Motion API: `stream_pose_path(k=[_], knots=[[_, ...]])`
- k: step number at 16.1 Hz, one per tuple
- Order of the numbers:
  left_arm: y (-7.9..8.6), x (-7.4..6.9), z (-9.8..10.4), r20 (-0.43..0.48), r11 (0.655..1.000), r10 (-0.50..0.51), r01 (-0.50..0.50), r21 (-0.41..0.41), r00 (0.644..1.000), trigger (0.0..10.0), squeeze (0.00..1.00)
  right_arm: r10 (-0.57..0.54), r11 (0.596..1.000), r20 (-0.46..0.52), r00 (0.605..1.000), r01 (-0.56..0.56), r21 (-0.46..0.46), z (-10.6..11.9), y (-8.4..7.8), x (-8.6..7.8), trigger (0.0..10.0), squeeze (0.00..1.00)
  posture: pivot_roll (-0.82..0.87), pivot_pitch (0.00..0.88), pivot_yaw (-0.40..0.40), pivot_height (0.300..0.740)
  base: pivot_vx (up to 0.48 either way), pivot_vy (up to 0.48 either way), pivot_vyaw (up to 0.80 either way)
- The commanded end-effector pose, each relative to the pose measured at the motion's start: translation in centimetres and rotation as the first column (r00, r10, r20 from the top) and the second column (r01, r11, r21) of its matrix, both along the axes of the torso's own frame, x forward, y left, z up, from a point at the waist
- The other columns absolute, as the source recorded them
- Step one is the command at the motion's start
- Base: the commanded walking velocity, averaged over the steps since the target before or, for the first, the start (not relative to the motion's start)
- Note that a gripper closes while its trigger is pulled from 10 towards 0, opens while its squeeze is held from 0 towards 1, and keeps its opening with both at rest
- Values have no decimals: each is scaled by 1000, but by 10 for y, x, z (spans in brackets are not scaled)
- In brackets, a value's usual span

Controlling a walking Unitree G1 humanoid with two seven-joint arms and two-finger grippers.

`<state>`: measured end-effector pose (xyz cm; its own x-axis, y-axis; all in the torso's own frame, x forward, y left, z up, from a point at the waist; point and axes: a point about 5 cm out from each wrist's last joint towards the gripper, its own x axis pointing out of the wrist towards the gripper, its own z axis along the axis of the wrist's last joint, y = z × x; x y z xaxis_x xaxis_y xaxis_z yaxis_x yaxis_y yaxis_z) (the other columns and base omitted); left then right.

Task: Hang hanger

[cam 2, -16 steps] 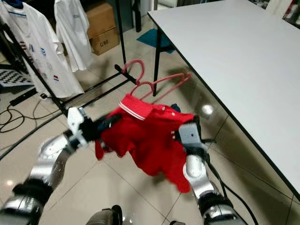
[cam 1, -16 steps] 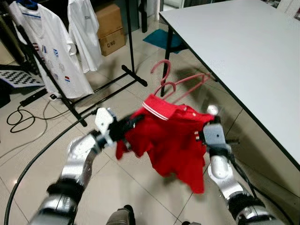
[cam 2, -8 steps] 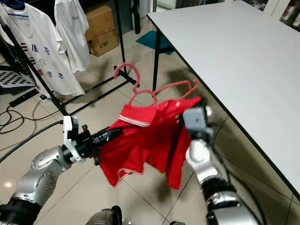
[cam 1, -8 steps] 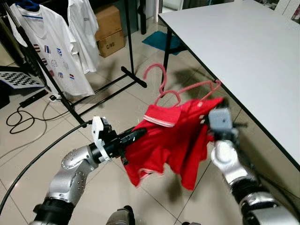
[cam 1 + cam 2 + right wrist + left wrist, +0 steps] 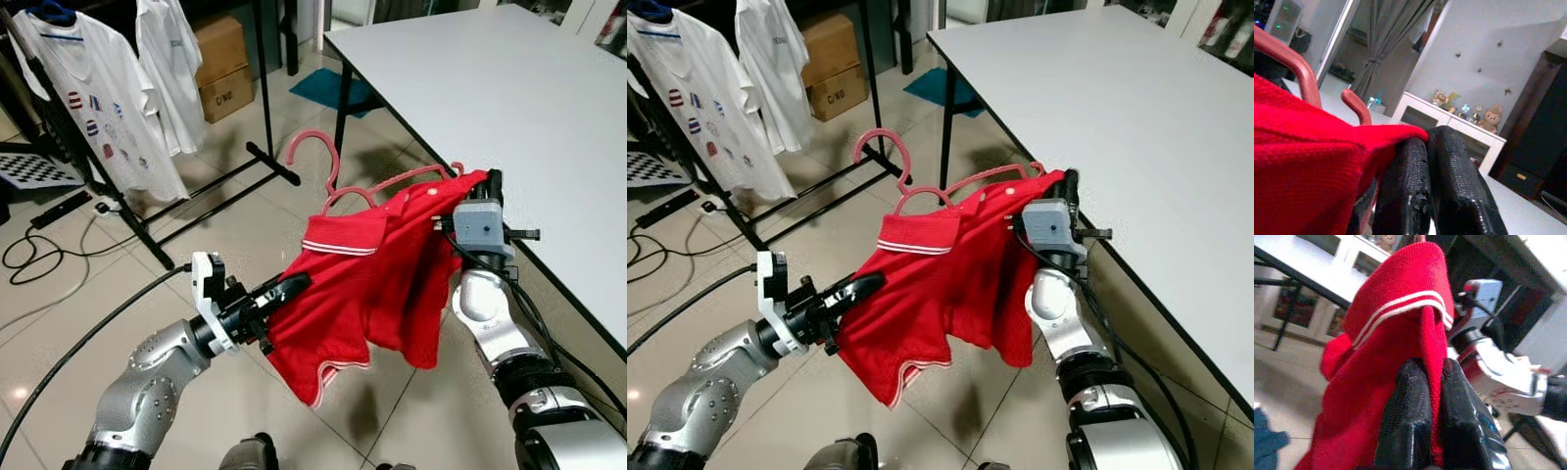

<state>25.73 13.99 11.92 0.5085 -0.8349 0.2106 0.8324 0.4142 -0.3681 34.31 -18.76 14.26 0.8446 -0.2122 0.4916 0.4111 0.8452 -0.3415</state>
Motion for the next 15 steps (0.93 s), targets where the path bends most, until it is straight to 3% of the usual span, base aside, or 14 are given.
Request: stream_pose_path(k=[1,4,8,9,10,11,12,15], knots=[[14,-10,-8,-62,1000,9,-8,14,998,10000,0,-139,987,101,985,130,94,26,-31,2,0,0,177,123,15,740,0,0,0],[18,-17,-16,-115,998,17,-10,59,993,10000,0,-136,984,158,978,115,134,41,-36,4,0,0,184,121,17,740,0,0,0],[26,-18,-25,-218,995,57,-38,91,974,10000,0,-61,994,271,961,33,108,63,-29,1,0,0,184,118,18,740,0,0,0],[26,-19,-27,-228,994,53,-30,102,972,10000,0,-8,996,300,954,-18,82,69,-23,-1,0,0,184,114,19,740,0,0,0],[25,-18,-29,-229,994,44,-18,111,972,10000,0,130,990,313,941,-140,8,73,-9,-5,0,0,184,112,16,740,0,0,0],[24,-13,-29,-233,993,39,-11,120,972,10000,0,301,954,291,908,-287,-90,72,10,-12,0,0,180,107,13,740,0,0,0],[24,-12,-29,-234,992,36,-7,122,971,10000,0,341,940,282,897,-320,-119,71,14,-14,0,0,178,105,12,740,0,0,0],[25,-3,-32,-242,985,17,25,172,970,10000,0,534,839,231,813,-476,-264,71,35,-32,0,0,163,96,14,740,0,0,0]])
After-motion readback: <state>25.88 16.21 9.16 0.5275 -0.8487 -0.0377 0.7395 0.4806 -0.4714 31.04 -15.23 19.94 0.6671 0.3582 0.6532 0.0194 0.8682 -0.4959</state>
